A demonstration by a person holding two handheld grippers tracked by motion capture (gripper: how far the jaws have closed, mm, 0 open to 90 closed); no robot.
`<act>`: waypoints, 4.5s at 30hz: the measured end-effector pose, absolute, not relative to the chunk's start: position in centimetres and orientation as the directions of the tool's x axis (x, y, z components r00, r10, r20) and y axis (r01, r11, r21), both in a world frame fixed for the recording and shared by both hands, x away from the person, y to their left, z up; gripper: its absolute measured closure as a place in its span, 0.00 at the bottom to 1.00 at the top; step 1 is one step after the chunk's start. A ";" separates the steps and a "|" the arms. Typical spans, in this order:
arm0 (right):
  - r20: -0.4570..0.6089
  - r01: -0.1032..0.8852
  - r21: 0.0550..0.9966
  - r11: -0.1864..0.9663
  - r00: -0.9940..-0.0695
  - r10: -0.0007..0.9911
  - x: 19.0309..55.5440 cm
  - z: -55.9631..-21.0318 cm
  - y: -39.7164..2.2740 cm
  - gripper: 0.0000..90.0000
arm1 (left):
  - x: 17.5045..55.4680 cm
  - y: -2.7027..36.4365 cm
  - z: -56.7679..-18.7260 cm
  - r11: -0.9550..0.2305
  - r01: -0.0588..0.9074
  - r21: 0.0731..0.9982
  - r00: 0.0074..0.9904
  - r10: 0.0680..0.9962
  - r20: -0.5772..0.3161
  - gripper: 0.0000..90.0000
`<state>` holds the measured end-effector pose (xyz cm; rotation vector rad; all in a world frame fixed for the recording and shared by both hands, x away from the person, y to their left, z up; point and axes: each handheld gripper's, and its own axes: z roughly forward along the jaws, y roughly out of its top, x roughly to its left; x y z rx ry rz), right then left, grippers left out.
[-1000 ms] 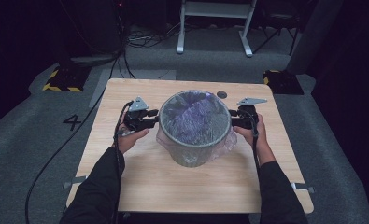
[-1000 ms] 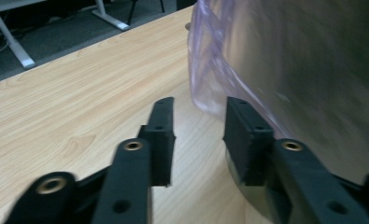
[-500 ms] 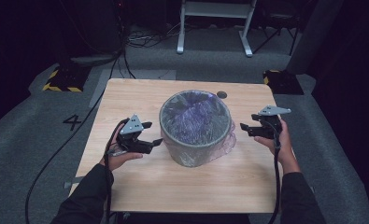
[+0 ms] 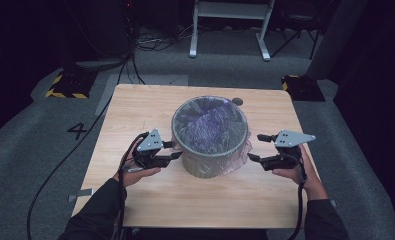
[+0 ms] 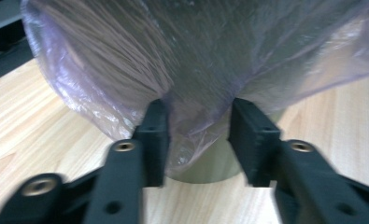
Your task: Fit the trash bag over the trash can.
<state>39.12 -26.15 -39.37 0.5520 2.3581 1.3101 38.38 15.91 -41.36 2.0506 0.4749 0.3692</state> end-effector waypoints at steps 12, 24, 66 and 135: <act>-0.125 0.171 0.851 0.497 -0.853 0.506 39.4 -42.0 -23.3 1.00 | 38.6 15.9 -42.4 -0.496 0.183 0.849 0.873 0.478 0.092 1.00; -0.049 0.270 0.808 0.524 -0.854 0.517 39.5 -45.0 -23.7 1.00 | 38.9 15.0 -45.0 -0.550 0.217 0.806 0.876 0.474 0.088 1.00; 0.075 0.443 0.795 0.415 -0.751 0.656 41.7 -47.9 -27.9 0.59 | 36.2 18.2 -47.2 -0.481 0.329 0.813 0.816 0.578 0.011 0.17; -0.156 0.171 0.811 0.559 -0.858 0.489 42.7 -32.3 -14.6 0.26 | 33.9 19.5 -50.4 -0.582 0.405 0.705 0.823 0.568 -0.004 0.12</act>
